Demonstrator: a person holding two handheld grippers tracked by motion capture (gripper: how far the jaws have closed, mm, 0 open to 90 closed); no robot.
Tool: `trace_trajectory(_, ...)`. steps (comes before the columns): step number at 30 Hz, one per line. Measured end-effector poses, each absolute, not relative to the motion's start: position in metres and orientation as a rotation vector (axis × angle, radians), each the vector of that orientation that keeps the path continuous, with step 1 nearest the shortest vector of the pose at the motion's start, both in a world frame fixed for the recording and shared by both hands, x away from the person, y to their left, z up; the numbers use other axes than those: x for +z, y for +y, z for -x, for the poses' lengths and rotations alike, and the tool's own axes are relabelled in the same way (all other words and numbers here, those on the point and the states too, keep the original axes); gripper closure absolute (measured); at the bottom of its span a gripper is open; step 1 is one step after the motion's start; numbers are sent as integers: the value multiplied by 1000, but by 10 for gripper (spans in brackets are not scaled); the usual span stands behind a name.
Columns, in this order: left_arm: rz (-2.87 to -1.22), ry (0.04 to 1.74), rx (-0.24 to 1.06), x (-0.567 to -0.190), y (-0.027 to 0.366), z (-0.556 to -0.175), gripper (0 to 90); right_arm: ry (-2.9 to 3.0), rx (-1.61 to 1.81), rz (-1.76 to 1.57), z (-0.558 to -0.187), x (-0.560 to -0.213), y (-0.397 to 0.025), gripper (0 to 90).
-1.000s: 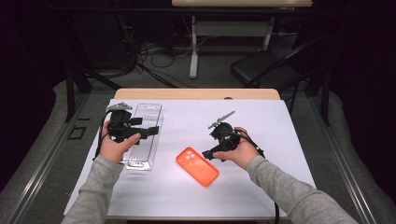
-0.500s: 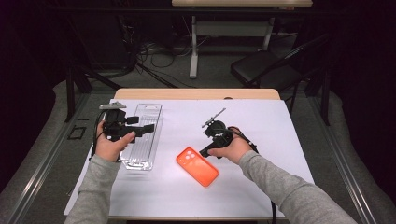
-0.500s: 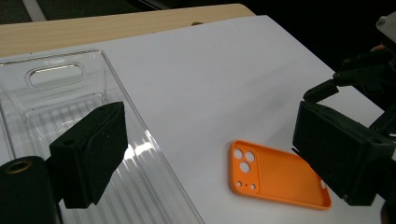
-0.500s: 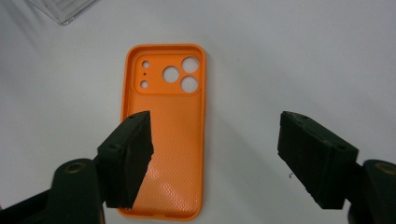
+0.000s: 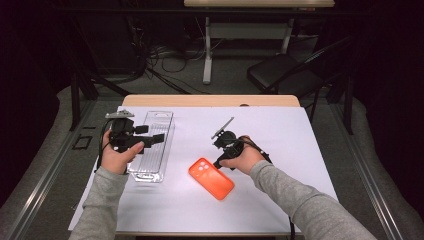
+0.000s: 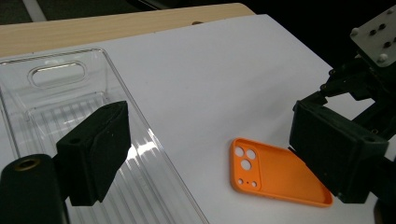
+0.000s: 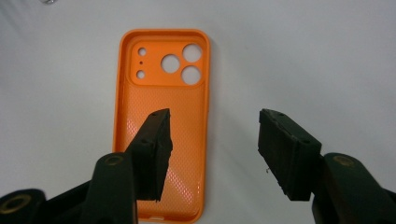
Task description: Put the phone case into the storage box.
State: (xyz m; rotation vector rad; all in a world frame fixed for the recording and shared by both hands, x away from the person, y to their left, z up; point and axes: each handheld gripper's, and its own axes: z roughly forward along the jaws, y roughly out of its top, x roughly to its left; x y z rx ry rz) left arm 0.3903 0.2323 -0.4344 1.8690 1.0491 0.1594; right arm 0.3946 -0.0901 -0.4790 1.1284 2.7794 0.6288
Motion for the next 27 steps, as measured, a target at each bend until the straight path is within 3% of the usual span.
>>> trace_trajectory(27,-1855,1055,169,-433,237,-388,151,2844,450,-1213,-403,-501,-85,616)
